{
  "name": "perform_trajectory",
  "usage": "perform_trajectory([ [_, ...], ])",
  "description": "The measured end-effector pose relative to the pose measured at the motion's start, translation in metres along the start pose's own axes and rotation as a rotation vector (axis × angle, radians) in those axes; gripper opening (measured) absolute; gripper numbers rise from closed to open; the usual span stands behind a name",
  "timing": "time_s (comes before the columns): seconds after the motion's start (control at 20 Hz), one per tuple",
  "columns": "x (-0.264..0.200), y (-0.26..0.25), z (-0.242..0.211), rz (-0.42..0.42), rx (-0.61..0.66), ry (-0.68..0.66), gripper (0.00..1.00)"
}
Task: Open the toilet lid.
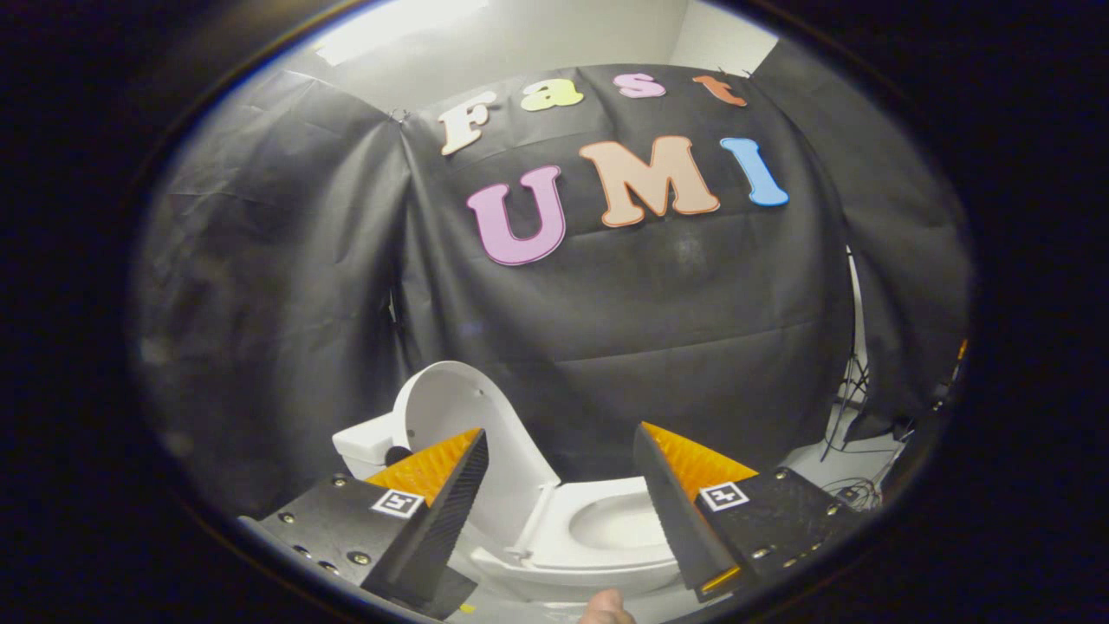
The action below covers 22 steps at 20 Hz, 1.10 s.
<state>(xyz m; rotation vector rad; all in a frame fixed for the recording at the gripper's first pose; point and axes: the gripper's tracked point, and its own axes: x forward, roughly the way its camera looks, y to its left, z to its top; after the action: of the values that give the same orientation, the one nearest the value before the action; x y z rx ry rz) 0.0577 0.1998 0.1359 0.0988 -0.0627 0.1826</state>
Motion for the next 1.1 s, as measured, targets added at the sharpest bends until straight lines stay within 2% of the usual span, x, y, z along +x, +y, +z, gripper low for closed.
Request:
perform_trajectory([
  [0.4, -0.034, -0.08, 0.016, -0.084, -0.051, 0.009, 1.0],
  [0.9, -0.068, -0.148, 0.04, -0.11, -0.113, -0.051, 1.0],
  [1.1, -0.073, -0.178, 0.039, -0.15, -0.114, -0.045, 1.0],
])
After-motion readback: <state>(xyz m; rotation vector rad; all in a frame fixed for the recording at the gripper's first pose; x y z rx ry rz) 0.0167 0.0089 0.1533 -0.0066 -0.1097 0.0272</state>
